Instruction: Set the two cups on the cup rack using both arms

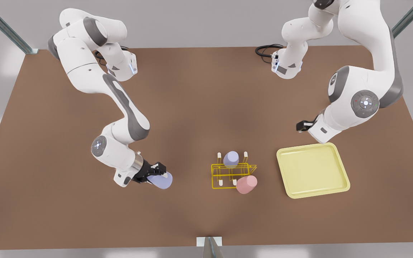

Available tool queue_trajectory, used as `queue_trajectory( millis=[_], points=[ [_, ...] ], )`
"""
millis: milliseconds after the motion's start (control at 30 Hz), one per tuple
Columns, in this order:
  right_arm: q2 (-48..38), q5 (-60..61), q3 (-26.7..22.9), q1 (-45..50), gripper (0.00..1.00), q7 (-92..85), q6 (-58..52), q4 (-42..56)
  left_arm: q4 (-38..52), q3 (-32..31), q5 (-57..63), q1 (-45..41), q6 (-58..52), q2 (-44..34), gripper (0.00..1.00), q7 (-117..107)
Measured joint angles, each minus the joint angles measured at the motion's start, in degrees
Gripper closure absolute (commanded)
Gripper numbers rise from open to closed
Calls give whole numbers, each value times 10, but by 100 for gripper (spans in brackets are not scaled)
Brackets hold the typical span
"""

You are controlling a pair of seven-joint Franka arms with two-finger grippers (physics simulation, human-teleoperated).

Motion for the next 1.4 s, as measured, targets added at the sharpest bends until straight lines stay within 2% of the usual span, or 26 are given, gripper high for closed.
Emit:
queue_trajectory(
  millis=[467, 1400],
  points=[
    [153, 81, 38, 56, 24, 0, 0, 225, 1, 0, -7, 18, 9, 9, 0, 38],
    [259, 95, 53, 143, 24, -3, 26, 349, 1, -2, -8, 11, 17, 14, 0, 64]
  ],
)
